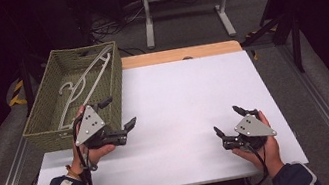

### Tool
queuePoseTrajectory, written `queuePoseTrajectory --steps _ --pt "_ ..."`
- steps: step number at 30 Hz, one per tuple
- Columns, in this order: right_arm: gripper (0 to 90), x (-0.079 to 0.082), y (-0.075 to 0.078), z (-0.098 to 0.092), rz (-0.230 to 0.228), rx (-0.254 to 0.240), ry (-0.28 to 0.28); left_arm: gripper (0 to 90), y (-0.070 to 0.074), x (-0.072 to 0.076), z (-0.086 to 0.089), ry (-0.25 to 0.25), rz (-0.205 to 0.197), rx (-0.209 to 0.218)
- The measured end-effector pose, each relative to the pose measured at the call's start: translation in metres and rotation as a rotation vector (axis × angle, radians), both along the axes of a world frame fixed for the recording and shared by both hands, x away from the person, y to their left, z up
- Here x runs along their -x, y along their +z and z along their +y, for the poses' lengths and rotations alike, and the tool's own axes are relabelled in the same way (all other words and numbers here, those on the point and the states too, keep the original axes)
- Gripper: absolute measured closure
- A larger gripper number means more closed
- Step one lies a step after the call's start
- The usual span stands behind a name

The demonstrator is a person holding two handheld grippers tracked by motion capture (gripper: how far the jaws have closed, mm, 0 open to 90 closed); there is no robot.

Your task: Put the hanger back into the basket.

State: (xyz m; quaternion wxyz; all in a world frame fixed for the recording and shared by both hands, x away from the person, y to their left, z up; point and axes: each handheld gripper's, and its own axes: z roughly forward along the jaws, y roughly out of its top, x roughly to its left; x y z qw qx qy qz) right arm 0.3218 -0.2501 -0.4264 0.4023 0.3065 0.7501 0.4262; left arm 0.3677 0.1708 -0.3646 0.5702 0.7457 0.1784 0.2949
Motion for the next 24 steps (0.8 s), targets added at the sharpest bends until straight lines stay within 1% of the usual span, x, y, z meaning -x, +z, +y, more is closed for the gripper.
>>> queuePoseTrajectory --steps 1,3,4,5,6,8,12,15,17,20,23,24 --pt "13.5 0.000 0.000 0.000 0.000 0.000 0.000 7.7 0.000 0.000 0.000 0.000 0.000 0.000" --pt "13.4 0.000 0.000 0.000 -0.001 0.001 0.004 7.7 -0.003 0.003 0.001 -0.015 0.001 -0.005" --pt "13.4 0.000 0.000 0.000 -0.002 0.000 0.005 7.8 -0.004 0.004 0.000 -0.019 0.008 -0.005" --pt "13.4 0.000 0.000 0.000 -0.002 0.000 0.005 7.8 -0.006 0.006 0.000 -0.027 0.023 -0.001" --pt "13.3 0.000 0.000 0.001 -0.001 -0.002 0.007 7.8 -0.008 0.007 0.000 -0.043 0.033 0.003" --pt "13.3 0.000 0.000 0.001 -0.001 0.001 0.010 7.6 -0.011 0.009 -0.002 -0.051 0.039 0.002" --pt "13.2 0.000 0.000 0.001 0.000 0.001 0.011 7.6 -0.017 0.014 -0.006 -0.076 0.057 -0.021" --pt "13.2 0.001 0.000 0.002 0.001 0.003 0.014 7.2 -0.022 0.016 -0.008 -0.085 0.067 -0.026" --pt "13.2 0.000 0.000 0.002 0.002 0.001 0.016 6.9 -0.025 0.017 -0.008 -0.085 0.074 -0.045" --pt "13.2 0.001 0.000 0.003 0.001 0.001 0.021 6.8 -0.028 0.018 -0.008 -0.088 0.080 -0.044" --pt "12.9 0.001 0.000 0.004 0.001 -0.002 0.030 6.8 -0.035 0.021 -0.007 -0.078 0.072 -0.076" --pt "12.8 0.002 0.000 0.004 0.003 -0.003 0.034 6.8 -0.037 0.022 -0.007 -0.074 0.081 -0.084"
